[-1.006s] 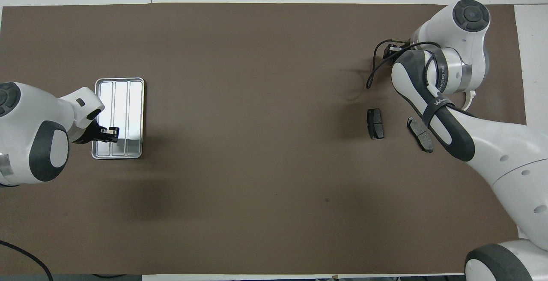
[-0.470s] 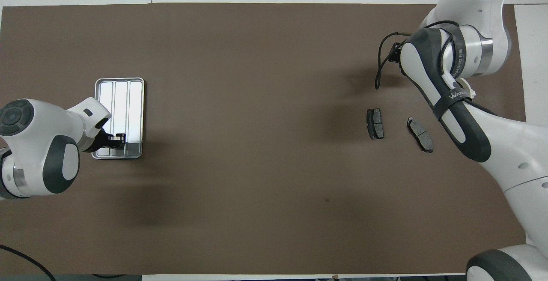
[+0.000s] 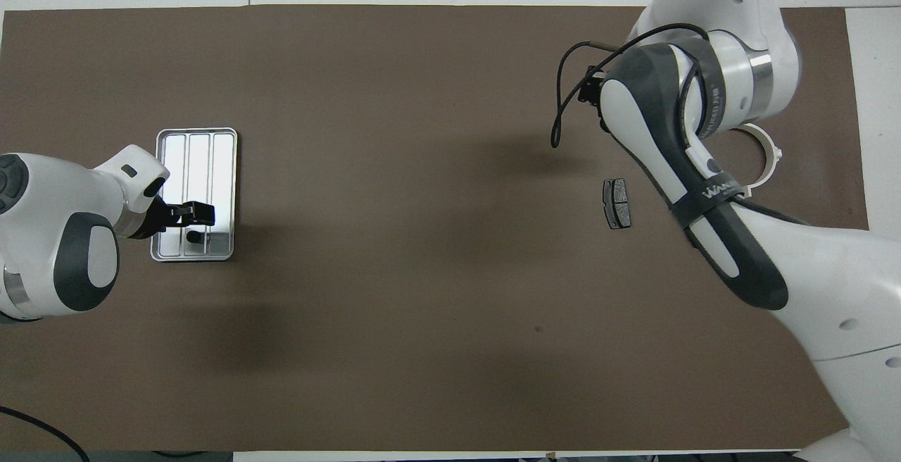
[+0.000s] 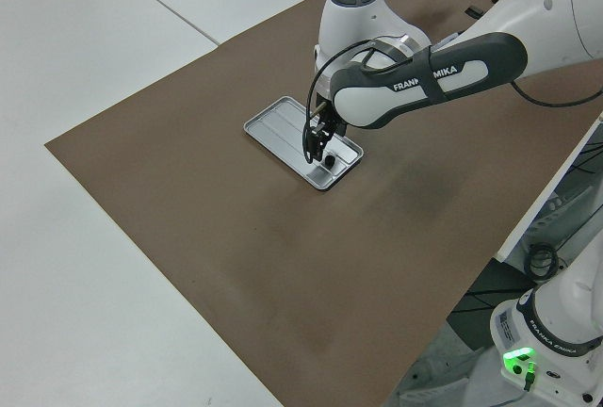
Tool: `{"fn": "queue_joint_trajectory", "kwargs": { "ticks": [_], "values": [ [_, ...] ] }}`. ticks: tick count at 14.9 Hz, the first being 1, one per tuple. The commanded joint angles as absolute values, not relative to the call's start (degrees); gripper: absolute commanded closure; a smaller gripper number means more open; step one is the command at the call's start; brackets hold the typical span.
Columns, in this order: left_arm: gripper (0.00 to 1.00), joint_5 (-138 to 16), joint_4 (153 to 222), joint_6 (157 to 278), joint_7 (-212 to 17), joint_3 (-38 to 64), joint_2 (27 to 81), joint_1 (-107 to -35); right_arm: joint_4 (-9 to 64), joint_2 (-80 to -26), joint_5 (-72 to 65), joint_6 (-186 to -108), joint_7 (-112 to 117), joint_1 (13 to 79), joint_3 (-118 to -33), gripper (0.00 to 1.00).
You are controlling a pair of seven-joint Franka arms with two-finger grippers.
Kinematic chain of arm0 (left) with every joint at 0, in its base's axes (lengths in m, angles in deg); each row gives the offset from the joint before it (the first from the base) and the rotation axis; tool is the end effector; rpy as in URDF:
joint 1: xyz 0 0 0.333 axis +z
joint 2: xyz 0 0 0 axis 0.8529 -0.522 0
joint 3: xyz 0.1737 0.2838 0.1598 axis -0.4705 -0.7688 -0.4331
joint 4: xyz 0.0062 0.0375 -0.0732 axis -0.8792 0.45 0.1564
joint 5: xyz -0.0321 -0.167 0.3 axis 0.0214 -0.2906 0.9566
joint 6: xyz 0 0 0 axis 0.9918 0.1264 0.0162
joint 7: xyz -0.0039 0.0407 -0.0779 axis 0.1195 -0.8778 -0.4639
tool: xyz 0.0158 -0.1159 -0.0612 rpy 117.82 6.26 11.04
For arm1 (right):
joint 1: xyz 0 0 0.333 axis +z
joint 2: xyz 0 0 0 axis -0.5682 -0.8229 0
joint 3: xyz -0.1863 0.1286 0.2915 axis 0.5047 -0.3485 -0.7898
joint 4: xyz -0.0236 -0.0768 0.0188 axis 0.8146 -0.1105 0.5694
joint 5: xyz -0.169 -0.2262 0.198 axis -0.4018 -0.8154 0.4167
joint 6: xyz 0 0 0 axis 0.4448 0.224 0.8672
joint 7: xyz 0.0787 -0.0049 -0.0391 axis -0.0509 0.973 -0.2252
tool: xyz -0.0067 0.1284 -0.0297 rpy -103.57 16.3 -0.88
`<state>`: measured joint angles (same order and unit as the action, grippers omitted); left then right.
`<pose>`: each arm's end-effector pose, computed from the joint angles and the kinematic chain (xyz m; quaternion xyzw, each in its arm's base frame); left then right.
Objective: Pick bearing gear from pile to tray
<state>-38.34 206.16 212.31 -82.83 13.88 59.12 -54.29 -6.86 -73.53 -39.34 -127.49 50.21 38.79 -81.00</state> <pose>0.5052 0.0018 0.3936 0.9994 0.0275 0.0005 0.0203 0.6815 0.1509 0.4454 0.9771 -0.2054 -0.0555 0.0093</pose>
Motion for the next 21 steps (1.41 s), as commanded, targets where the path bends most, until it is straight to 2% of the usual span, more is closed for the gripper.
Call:
{"fn": "queue_joint_trajectory", "kwargs": {
  "ticks": [1,5,9,13,21],
  "values": [
    [0.00,-39.43,203.65,210.06,-85.57,14.21,59.33,-55.10,-8.60,-73.17,-38.16,-127.11,65.16,44.79,-81.61,1.00],
    [0.00,-39.43,203.74,210.41,-86.90,14.21,59.33,-55.37,-8.51,-73.69,-36.49,-132.64,80.84,53.06,-81.52,1.00],
    [0.00,-39.43,203.83,210.41,-86.90,14.21,59.33,-55.46,-8.51,-78.43,-38.24,-140.10,90.96,60.36,-80.91,1.00],
    [0.00,-39.43,203.83,210.50,-87.16,14.21,59.33,-55.81,-8.51,-82.65,-39.39,-147.06,94.49,62.75,-80.73,1.00],
    [0.00,-39.43,203.83,210.93,-88.48,14.21,59.33,-56.69,-5.36,-85.56,-41.93,-158.65,95.46,63.54,-80.82,1.00]
  ]
}}
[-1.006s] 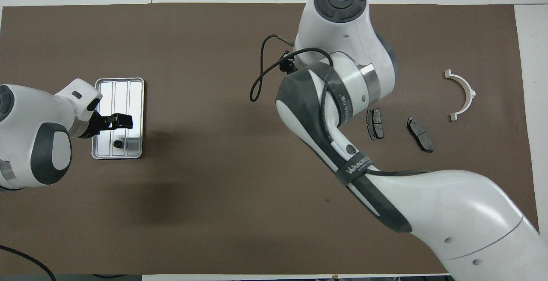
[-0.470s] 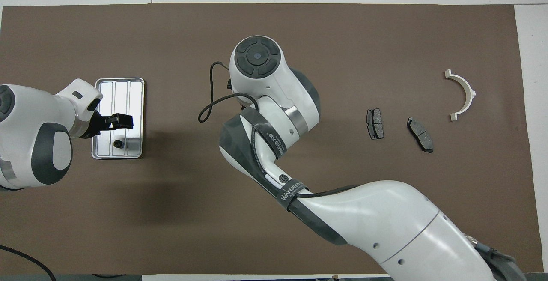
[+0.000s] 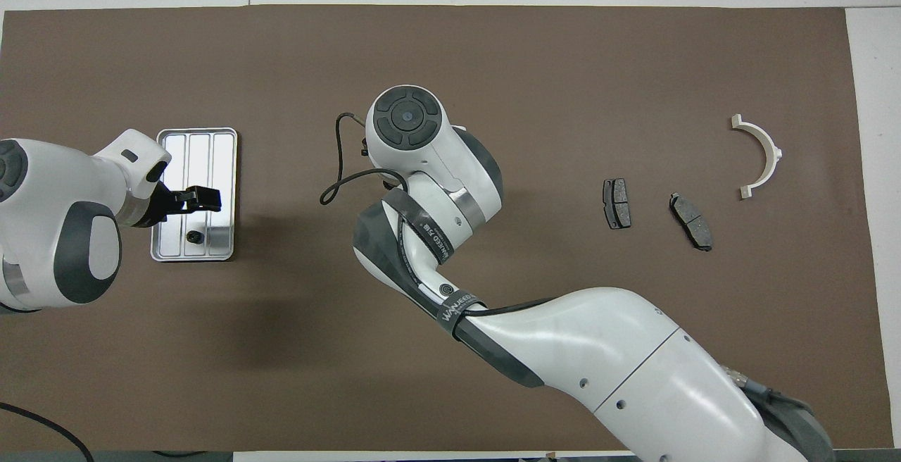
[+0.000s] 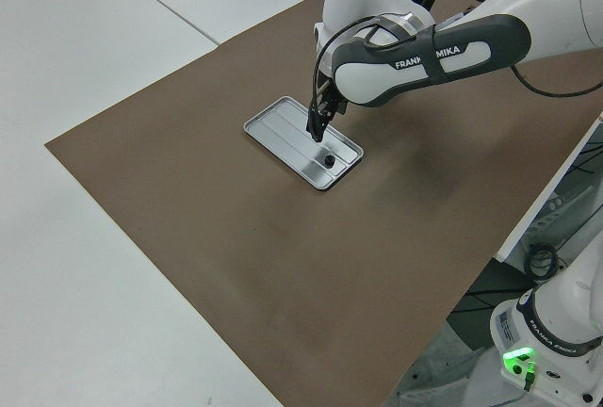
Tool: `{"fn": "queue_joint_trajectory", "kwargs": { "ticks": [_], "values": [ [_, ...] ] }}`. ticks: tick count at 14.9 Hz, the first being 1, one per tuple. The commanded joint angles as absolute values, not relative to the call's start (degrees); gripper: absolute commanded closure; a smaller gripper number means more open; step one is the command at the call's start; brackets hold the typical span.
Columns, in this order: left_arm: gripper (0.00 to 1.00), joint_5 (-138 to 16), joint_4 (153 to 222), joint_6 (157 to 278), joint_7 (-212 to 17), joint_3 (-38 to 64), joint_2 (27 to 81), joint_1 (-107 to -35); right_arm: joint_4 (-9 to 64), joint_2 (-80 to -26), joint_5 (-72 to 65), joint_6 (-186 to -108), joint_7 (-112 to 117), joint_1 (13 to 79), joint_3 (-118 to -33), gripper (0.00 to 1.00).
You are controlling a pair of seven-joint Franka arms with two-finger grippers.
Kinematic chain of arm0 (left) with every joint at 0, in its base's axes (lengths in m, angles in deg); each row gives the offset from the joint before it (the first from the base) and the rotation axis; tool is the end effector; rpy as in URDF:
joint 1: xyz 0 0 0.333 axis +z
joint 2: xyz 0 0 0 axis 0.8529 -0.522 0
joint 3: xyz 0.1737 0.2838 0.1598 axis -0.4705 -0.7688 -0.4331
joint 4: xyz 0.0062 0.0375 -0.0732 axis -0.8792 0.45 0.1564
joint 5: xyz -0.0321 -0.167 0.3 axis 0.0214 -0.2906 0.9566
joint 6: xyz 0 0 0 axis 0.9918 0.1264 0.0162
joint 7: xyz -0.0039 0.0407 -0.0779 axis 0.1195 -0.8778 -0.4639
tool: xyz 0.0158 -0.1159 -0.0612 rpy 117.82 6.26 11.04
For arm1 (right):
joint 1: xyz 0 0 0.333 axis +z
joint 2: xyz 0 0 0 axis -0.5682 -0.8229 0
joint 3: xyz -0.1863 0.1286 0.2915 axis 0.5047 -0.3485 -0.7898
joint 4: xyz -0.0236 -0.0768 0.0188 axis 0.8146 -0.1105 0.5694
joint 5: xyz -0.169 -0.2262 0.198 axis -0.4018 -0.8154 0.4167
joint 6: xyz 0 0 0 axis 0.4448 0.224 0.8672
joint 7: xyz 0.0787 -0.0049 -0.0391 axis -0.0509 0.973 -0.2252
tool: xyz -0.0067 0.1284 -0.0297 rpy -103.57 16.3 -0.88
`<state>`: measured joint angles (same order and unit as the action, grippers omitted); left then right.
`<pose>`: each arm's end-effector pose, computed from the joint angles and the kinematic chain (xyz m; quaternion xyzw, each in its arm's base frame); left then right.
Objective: Pick bearing gear from pile to tray
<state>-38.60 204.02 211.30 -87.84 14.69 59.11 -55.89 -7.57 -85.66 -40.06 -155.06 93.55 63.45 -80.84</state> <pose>0.5135 -0.0198 0.4067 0.9984 0.0513 0.0088 0.0237 0.6196 0.4645 0.3400 -0.9249 0.3681 -0.0144 0.0936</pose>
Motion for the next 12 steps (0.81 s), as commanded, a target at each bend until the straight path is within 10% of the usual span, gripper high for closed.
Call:
{"fn": "queue_joint_trajectory", "kwargs": {
  "ticks": [1,5,6,7,12],
  "values": [
    [0.00,-39.43,203.83,210.93,-88.48,14.12,59.33,-56.86,-4.56,-85.56,-41.94,-159.89,95.63,63.54,-80.82,1.00],
    [0.00,-39.43,203.83,211.46,-90.41,14.21,58.98,-56.95,-3.59,-85.47,-42.46,-160.69,95.90,63.28,-80.82,1.00],
    [0.00,-39.43,203.83,211.46,-90.50,14.21,58.98,-57.39,-3.15,-85.38,-42.55,-160.95,95.90,63.10,-80.73,0.86],
    [0.00,-39.43,203.83,211.46,-90.50,14.21,58.98,-57.65,-2.97,-85.21,-42.55,-160.78,95.90,63.19,-80.73,0.11],
    [0.00,-39.43,203.74,212.16,-93.04,14.21,58.98,-59.05,-4.81,-84.68,-43.78,-153.33,95.29,62.40,-80.64,0.00]
  ]
}}
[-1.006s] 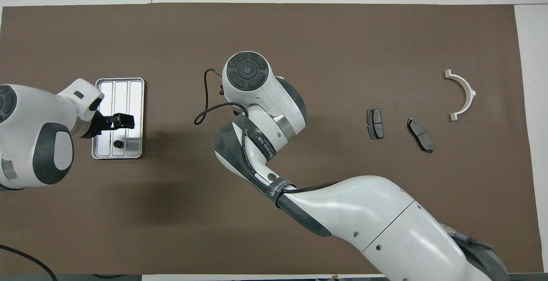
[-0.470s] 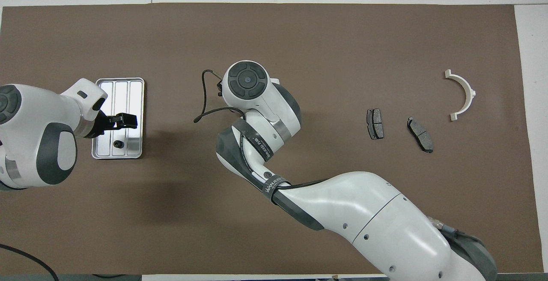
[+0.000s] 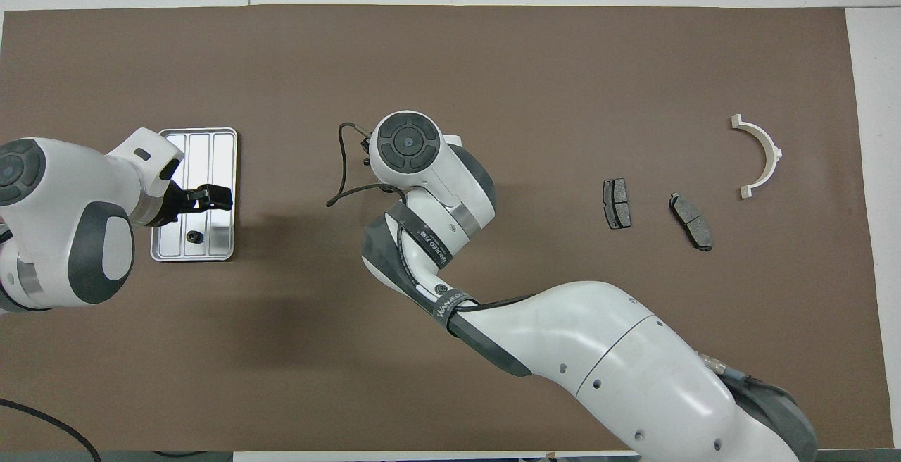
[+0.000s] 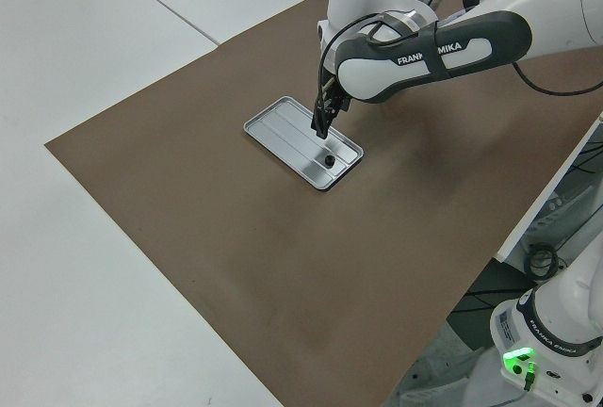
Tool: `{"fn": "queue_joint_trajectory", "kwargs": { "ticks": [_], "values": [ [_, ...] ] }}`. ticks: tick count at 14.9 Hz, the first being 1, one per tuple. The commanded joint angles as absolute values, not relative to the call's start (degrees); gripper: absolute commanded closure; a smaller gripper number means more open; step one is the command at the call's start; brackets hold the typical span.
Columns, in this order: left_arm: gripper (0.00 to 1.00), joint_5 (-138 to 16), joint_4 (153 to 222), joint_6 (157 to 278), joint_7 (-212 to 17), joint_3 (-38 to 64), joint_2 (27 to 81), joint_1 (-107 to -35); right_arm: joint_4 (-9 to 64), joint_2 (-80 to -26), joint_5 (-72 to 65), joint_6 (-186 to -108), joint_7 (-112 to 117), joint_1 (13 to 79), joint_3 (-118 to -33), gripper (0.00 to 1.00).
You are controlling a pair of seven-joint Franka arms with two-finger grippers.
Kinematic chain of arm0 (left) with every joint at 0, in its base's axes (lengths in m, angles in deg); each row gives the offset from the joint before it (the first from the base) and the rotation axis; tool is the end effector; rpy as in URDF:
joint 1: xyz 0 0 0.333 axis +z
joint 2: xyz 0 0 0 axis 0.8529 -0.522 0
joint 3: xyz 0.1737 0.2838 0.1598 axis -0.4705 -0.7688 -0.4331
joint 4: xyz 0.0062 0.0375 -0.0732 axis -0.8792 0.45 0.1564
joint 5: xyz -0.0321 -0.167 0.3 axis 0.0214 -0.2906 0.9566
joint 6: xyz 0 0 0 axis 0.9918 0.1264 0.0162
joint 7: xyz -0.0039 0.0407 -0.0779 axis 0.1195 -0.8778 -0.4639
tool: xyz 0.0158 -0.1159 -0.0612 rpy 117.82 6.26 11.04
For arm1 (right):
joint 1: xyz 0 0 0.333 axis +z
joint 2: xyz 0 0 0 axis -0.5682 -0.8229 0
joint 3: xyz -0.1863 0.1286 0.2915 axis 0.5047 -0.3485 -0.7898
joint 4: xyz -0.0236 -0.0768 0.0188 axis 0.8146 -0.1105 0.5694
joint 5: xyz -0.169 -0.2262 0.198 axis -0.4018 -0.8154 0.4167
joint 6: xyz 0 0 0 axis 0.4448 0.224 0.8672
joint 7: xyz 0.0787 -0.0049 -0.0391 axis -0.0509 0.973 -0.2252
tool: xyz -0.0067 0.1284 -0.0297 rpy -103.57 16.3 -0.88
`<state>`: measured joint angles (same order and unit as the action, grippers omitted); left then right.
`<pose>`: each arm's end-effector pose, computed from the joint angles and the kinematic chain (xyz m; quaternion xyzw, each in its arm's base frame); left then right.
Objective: Pick bearing gear from pile to tray
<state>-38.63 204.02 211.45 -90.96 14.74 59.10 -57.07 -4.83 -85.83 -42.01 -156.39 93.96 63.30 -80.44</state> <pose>0.5133 -0.0308 0.4069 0.9973 0.0679 0.0091 0.0244 0.6169 0.4573 0.3186 -0.9280 0.3644 -0.0213 0.0743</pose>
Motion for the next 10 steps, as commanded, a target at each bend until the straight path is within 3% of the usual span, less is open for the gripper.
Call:
{"fn": "queue_joint_trajectory", "kwargs": {
  "ticks": [1,7,10],
  "values": [
    [0.00,-39.43,203.65,213.04,-95.92,14.12,58.80,-60.89,-5.86,-84.42,-43.69,-151.22,94.50,61.27,-80.82,0.00],
    [0.00,-39.08,198.75,213.66,-110.94,13.95,55.56,-70.20,-6.93,-76.96,-41.68,-139.09,76.17,52.13,-82.40,0.00],
    [0.00,-36.20,186.57,208.33,-124.38,13.77,46.01,-78.71,-6.84,-72.83,-41.67,-133.73,60.97,47.73,-82.58,0.00]
  ]
}}
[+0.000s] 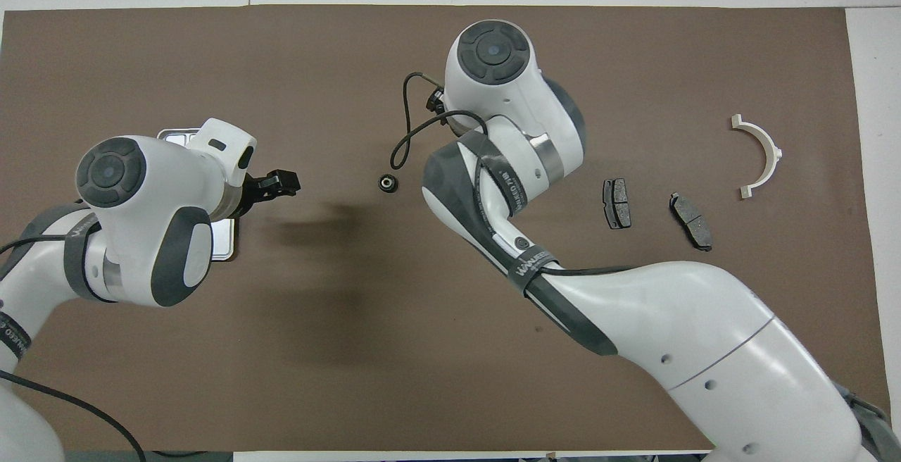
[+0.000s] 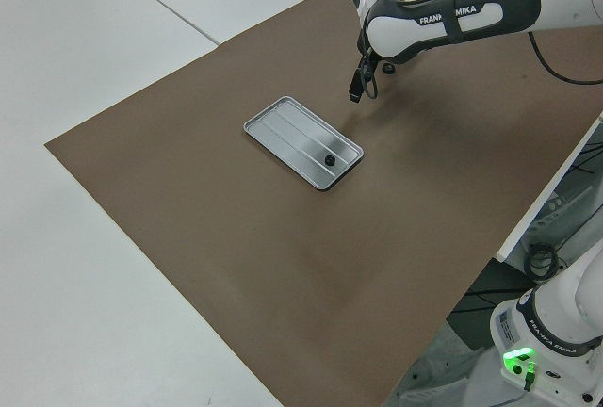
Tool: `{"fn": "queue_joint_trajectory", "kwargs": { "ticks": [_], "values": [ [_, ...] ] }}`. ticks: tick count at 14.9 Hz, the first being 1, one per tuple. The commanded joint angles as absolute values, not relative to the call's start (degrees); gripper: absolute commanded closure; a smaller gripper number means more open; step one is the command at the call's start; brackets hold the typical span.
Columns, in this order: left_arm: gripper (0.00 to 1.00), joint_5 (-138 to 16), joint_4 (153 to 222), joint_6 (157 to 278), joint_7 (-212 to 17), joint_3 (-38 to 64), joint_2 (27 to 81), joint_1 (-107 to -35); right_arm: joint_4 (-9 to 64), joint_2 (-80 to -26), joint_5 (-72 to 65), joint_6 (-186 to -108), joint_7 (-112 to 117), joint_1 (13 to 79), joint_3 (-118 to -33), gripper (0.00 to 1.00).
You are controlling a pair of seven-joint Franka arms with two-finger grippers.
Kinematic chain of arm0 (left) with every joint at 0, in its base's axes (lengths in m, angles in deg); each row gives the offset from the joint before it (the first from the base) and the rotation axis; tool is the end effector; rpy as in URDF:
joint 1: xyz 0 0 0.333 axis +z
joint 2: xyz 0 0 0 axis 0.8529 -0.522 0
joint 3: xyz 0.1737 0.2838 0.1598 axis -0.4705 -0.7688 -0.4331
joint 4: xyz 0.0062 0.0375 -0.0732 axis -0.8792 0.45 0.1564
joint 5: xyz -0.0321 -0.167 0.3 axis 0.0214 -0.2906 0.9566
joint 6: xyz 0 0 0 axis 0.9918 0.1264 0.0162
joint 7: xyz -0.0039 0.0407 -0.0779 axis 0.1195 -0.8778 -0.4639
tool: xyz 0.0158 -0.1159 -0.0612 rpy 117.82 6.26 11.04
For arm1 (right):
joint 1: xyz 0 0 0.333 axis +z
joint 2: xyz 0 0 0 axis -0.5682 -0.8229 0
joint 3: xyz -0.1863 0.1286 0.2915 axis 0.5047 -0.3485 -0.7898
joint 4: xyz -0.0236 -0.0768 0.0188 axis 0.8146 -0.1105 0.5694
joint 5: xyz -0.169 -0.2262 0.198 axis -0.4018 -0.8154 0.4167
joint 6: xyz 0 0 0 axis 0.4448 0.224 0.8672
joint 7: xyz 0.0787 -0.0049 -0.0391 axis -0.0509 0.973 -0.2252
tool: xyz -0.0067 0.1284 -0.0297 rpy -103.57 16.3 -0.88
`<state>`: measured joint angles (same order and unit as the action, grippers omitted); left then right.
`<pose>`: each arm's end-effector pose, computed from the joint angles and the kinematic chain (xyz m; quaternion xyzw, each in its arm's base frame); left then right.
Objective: Pick bearing gear from pile to tray
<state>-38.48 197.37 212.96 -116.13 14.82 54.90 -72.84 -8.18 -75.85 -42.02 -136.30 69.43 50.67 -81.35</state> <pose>0.5247 -0.1821 0.4174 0.9875 0.1483 0.0299 0.0436 0.6631 0.2972 0.4396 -0.9648 0.2626 -0.0106 0.0113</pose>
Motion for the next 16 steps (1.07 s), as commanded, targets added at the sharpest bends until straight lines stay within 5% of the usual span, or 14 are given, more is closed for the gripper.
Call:
{"fn": "queue_joint_trajectory", "kwargs": {
  "ticks": [1,6,12,16],
  "values": [
    [0.00,-33.39,181.12,206.21,-129.91,13.68,41.88,-81.01,-6.58,-72.03,-41.67,-132.67,55.44,45.80,-82.58,0.00],
    [0.00,-31.34,162.28,199.70,-138.12,10.89,26.74,-87.78,-6.05,-69.83,-41.85,-129.76,31.69,36.75,-82.49,0.00],
    [0.07,-32.22,163.57,197.14,-137.70,9.90,28.47,-87.54,-5.96,-69.56,-42.29,-129.58,24.71,31.03,-82.49,0.00],
    [0.07,-34.76,170.41,198.27,-136.47,9.90,34.27,-86.84,-5.96,-69.65,-42.37,-129.67,24.71,29.35,-82.40,0.00]
  ]
}}
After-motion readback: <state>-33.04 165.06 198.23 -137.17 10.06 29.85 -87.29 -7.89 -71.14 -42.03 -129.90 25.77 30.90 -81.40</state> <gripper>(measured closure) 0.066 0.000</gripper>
